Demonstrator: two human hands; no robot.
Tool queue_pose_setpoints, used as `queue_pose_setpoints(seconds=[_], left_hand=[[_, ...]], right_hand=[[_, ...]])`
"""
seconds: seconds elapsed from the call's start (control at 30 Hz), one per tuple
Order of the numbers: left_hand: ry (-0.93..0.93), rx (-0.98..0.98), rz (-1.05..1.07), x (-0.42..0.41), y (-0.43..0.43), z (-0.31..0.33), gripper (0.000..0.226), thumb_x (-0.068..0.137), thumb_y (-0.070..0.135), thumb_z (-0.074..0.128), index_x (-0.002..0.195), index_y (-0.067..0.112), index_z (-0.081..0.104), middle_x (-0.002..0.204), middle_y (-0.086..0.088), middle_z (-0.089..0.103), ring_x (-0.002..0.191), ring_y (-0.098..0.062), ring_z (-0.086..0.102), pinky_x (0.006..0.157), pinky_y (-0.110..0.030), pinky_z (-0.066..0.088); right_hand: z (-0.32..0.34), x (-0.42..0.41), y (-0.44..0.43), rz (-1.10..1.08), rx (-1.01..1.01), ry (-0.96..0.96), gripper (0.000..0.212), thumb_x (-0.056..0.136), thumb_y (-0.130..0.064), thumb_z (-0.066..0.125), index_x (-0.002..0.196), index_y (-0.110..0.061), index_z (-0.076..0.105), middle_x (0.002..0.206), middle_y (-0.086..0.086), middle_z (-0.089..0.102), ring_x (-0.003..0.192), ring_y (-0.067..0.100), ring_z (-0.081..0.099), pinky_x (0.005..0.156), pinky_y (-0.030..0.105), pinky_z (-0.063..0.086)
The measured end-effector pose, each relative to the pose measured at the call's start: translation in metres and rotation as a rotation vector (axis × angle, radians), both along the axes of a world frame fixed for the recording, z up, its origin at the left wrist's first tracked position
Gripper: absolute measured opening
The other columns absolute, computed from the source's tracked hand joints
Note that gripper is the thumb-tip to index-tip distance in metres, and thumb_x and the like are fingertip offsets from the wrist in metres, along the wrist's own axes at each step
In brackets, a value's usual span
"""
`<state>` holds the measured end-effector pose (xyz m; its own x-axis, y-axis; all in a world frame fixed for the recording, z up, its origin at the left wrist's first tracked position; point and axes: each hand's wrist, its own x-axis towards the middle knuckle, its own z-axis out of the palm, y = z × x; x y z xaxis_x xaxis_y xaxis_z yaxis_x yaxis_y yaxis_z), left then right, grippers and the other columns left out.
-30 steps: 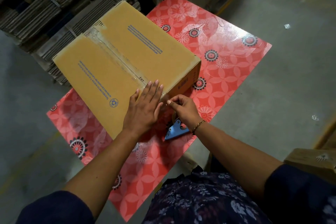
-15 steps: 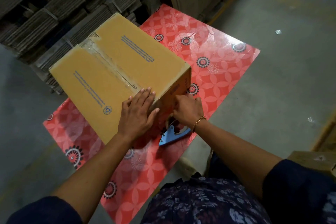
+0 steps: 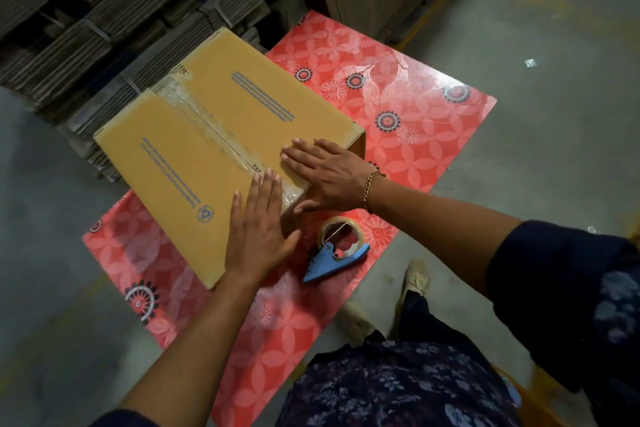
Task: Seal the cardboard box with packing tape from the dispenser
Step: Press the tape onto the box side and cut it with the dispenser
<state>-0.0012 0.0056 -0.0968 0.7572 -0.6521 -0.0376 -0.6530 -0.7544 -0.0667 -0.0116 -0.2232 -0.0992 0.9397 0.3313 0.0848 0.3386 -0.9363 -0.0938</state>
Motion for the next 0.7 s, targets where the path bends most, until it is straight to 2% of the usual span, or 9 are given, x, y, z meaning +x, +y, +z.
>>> queue_pose_setpoints(seconds=[0.17, 0.37, 0.47, 0.57, 0.7], left_hand=[[-0.021, -0.038, 0.014, 0.000, -0.004, -0.002, 0.092, 0.093, 0.068, 0.042, 0.160, 0.010, 0.018, 0.170, -0.008, 0.015, 0.157, -0.024, 0.014, 0.122, -0.055, 0.021], [-0.034, -0.068, 0.037, -0.001, -0.008, -0.001, 0.064, 0.106, 0.051, 0.020, 0.157, 0.014, 0.029, 0.167, -0.007, 0.027, 0.154, -0.025, 0.026, 0.119, -0.056, 0.026], [-0.034, -0.045, 0.031, 0.001, -0.008, -0.002, 0.061, 0.106, 0.047, 0.029, 0.157, 0.013, 0.028, 0.167, -0.008, 0.027, 0.153, -0.027, 0.026, 0.119, -0.057, 0.027], [-0.021, -0.015, 0.003, 0.002, -0.006, -0.003, 0.066, 0.103, 0.045, 0.037, 0.158, 0.010, 0.023, 0.168, -0.011, 0.022, 0.154, -0.030, 0.023, 0.119, -0.059, 0.025], [0.005, 0.029, -0.018, 0.001, -0.005, 0.002, 0.086, 0.090, 0.035, 0.059, 0.159, 0.009, 0.015, 0.170, -0.011, 0.015, 0.156, -0.030, 0.018, 0.119, -0.060, 0.024]], right_hand=[[-0.012, 0.006, 0.001, 0.011, -0.030, -0.069, 0.093, 0.087, -0.075, 0.042, 0.154, -0.010, 0.037, 0.162, 0.008, 0.037, 0.150, 0.028, 0.033, 0.117, 0.047, 0.030], [-0.012, 0.007, -0.004, 0.056, -0.074, -0.035, 0.086, 0.090, -0.067, 0.043, 0.156, -0.012, 0.032, 0.163, 0.006, 0.034, 0.150, 0.029, 0.031, 0.117, 0.047, 0.031], [-0.008, 0.007, -0.005, 0.063, -0.089, -0.011, 0.087, 0.088, -0.064, 0.044, 0.157, -0.012, 0.030, 0.164, 0.006, 0.032, 0.151, 0.030, 0.029, 0.118, 0.048, 0.031], [-0.007, 0.007, -0.005, 0.071, -0.093, -0.013, 0.088, 0.088, -0.060, 0.056, 0.157, -0.012, 0.029, 0.165, 0.007, 0.030, 0.152, 0.031, 0.027, 0.119, 0.049, 0.029], [-0.004, 0.005, -0.005, 0.076, -0.097, -0.017, 0.090, 0.087, -0.057, 0.063, 0.157, -0.012, 0.030, 0.165, 0.008, 0.030, 0.152, 0.031, 0.027, 0.119, 0.049, 0.029]])
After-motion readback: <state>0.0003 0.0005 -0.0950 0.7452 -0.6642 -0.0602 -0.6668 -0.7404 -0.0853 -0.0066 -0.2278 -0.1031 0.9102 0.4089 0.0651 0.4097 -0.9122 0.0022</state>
